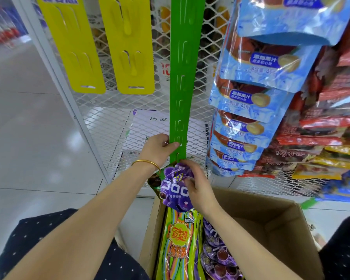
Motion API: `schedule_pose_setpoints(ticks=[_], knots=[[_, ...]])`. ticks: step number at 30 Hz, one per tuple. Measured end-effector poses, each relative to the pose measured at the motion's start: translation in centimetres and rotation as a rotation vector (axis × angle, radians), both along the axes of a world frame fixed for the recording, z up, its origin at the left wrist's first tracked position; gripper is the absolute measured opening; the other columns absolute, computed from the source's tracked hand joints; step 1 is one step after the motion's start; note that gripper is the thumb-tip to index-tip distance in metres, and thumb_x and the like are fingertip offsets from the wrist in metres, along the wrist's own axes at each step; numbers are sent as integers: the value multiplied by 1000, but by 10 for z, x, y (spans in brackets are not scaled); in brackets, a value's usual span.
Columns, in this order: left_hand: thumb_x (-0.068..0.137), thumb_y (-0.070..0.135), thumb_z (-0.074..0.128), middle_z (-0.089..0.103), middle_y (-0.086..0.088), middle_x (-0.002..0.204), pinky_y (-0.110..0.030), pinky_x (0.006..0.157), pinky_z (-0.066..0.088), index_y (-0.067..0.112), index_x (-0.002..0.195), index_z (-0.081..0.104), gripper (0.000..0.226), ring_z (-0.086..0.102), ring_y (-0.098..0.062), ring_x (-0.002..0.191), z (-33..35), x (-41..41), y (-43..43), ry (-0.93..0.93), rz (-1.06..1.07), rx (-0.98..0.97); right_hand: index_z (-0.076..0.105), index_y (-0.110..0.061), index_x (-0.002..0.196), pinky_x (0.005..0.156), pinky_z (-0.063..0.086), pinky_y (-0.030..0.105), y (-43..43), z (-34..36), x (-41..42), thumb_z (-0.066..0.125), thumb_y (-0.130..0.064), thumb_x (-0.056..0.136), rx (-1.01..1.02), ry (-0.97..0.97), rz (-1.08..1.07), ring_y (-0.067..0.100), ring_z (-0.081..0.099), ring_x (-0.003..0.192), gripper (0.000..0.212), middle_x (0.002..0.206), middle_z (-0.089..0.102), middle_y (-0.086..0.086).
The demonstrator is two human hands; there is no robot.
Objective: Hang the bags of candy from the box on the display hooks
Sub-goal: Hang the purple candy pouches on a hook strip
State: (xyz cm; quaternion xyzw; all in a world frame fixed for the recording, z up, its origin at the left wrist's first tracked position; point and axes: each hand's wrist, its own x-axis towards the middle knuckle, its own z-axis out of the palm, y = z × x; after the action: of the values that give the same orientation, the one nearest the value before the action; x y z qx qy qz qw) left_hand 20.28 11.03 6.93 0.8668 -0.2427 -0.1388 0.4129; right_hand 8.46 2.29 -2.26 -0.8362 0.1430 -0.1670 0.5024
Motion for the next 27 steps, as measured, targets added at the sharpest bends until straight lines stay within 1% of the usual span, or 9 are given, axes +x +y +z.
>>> schedule_pose_setpoints(ticks=[2, 4, 6, 9, 12, 15, 19, 23, 27], knots=[[89, 26, 58, 59, -16, 70, -35, 63, 41, -2, 81, 58, 29, 53, -29, 66, -3, -2, 1, -11, -5, -13, 43, -30, 131, 104, 34, 17, -1, -2, -1, 40, 4, 92, 1, -3, 1, 2, 42, 121, 52, 133, 47, -1], [88, 25, 59, 65, -25, 82, -45, 73, 47, -4, 87, 61, 29, 61, -37, 78, -7, -3, 0, -2, -8, -52, 43, -30, 133, 97, 27, 2, -3, -3, -5, 39, 10, 88, -25, -2, 7, -4, 40, 116, 61, 130, 47, 2], [89, 23, 59, 66, -27, 86, -45, 75, 47, -5, 88, 61, 28, 62, -38, 82, -7, -6, 1, 7, -7, -57, 45, -31, 131, 95, 26, -1, -7, -7, -12, 37, 19, 80, -47, -5, 5, -4, 40, 113, 72, 125, 47, 3], [89, 18, 58, 66, -24, 88, -39, 74, 47, -5, 90, 61, 24, 62, -35, 84, -10, -8, 1, 0, -9, -69, 52, -22, 129, 99, 23, 2, -16, -19, -28, 36, 20, 77, -151, -26, -42, 3, 38, 119, 69, 127, 47, 3], [87, 12, 60, 62, -8, 98, -29, 81, 44, 3, 104, 61, 19, 57, -21, 91, -11, -14, 4, -15, 35, -113, 54, -18, 127, 102, 24, 5, -25, -31, -50, 36, 22, 77, -162, 33, -99, 3, 38, 118, 67, 125, 46, -1], [81, 9, 67, 60, -14, 107, -36, 90, 47, 2, 110, 58, 31, 56, -24, 99, -24, -17, 10, -38, 143, -129, 53, -15, 128, 104, 27, 15, -38, -49, -75, 37, 20, 79, -143, 175, -178, 13, 43, 122, 62, 128, 48, 4], [77, 10, 69, 62, -16, 100, -42, 87, 48, 8, 95, 55, 23, 57, -31, 98, -57, -30, 18, 16, 143, 34, 51, -12, 130, 99, 36, 24, -57, -81, -105, 42, 14, 82, -87, 435, -319, 24, 52, 114, 55, 125, 48, 11], [77, 15, 68, 59, -18, 104, -41, 86, 46, 13, 88, 51, 20, 54, -34, 102, -97, -48, 29, 63, 98, 298, 50, -11, 130, 103, 33, 31, -62, -106, -116, 46, 4, 85, -6, 653, -347, 30, 50, 116, 48, 125, 47, 15], [81, 12, 63, 59, -19, 108, -38, 88, 39, -2, 103, 56, 27, 48, -34, 108, -115, -53, 28, 30, 67, 409, 47, -15, 132, 102, 36, 33, -63, -119, -119, 49, -5, 89, 11, 779, -291, 30, 50, 115, 45, 128, 44, 14]])
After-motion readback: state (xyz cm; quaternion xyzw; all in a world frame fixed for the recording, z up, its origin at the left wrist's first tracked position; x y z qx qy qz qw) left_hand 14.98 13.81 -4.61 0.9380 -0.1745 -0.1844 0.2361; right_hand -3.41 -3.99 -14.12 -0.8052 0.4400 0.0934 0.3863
